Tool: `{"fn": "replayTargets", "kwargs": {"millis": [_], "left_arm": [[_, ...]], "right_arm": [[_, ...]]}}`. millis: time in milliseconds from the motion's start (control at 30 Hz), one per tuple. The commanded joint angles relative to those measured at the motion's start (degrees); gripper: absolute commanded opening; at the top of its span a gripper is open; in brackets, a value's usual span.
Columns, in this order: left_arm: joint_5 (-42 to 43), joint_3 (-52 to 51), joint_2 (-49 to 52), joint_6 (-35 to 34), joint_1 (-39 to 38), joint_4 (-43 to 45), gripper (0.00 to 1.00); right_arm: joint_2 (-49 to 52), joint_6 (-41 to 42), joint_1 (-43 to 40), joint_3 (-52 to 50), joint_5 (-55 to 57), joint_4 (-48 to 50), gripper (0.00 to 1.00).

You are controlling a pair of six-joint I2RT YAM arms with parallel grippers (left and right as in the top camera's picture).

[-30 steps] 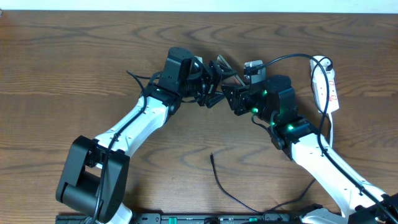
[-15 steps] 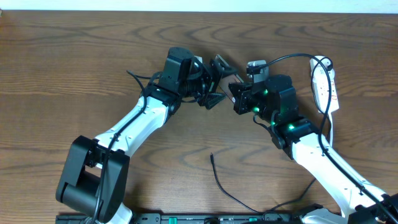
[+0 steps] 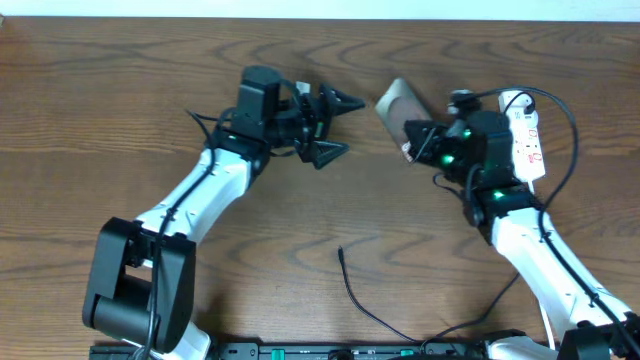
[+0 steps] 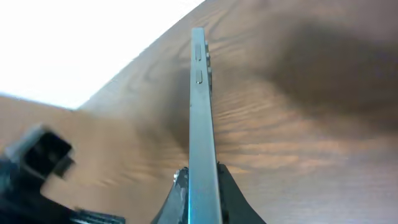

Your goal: Plug charger to phone and switch on socket

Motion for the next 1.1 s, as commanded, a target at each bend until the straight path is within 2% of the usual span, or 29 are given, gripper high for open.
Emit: {"fn": "replayTargets", "kwargs": {"millis": [0, 133, 267, 467, 567, 700, 933, 1067], "left_arm": [[5.55, 1.6, -0.9, 5.57, 3.43, 0.13, 0.95], [5.77, 1.6, -0.9, 5.51, 7.41, 0.15, 0.95], [4.55, 1.6, -0.92, 1.9, 9.33, 2.08, 0.95], [3.32, 1.6, -0.9, -2.84, 9.49, 12.92, 0.95], [2.29, 1.6, -0.92, -5.11, 9.49, 13.62, 0.95], [2.08, 1.6, -0.9, -7.13, 9.42, 13.62, 0.95], [0.07, 1.6, -0.9, -10.4, 7.87, 13.64, 0.95], [-2.01, 1.6, -0.92, -10.62, 6.34, 13.64, 0.83]], "right_arm": [[-0.35, 25.79, -2.08, 1.07, -10.14, 2.34, 0.01], [-0.35, 40.39, -0.42, 1.07, -17.2, 6.45, 0.01], [-0.35, 44.54, 1.99, 1.07, -17.62, 11.06, 0.01], [-0.35, 53.9, 5.95, 1.07, -14.97, 13.77, 0.01], [-0.35, 58.03, 8.11, 1.07, -12.26, 14.99, 0.01], [-0.35, 58.1, 10.58, 1.07, -9.68, 20.35, 0.01], [-0.35, 55.8, 12.96, 1.07, -6.49, 20.94, 0.01], [-0.35, 53.75, 13.51, 1.07, -6.4, 21.53, 0.01]]}}
